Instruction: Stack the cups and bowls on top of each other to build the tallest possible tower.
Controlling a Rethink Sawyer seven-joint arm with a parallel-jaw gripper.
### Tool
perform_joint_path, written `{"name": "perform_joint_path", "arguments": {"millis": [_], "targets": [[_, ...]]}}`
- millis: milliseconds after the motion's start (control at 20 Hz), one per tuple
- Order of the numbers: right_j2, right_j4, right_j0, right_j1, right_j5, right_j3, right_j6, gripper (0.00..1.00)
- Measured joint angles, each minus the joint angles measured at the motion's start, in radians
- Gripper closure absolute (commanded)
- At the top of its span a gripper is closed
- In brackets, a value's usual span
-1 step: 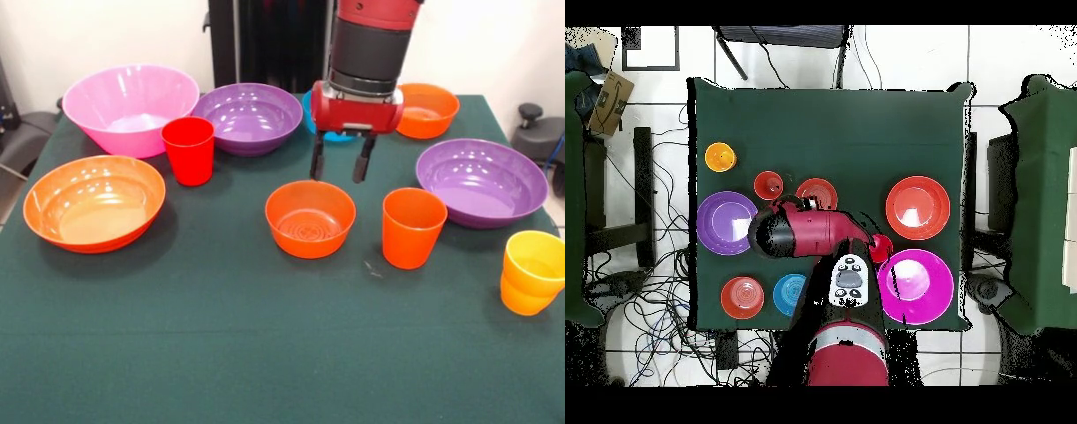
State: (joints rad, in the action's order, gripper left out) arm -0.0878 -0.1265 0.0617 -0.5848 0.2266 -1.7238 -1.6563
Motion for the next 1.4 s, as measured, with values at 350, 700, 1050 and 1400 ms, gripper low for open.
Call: {"name": "perform_joint_path", "arguments": {"millis": [350,700,1050,1400], "targets": [[0.016,0.075,-0.014,-0.017,0.179,0.028,0.000,0.00],[0.016,0.124,-0.055,-0.011,0.264,0.084,-0.005,0.00],[0.015,0.163,-0.127,-0.003,0.265,0.152,-0.052,0.00],[0.007,0.181,-0.155,0.001,0.265,0.193,-0.091,0.00]]}}
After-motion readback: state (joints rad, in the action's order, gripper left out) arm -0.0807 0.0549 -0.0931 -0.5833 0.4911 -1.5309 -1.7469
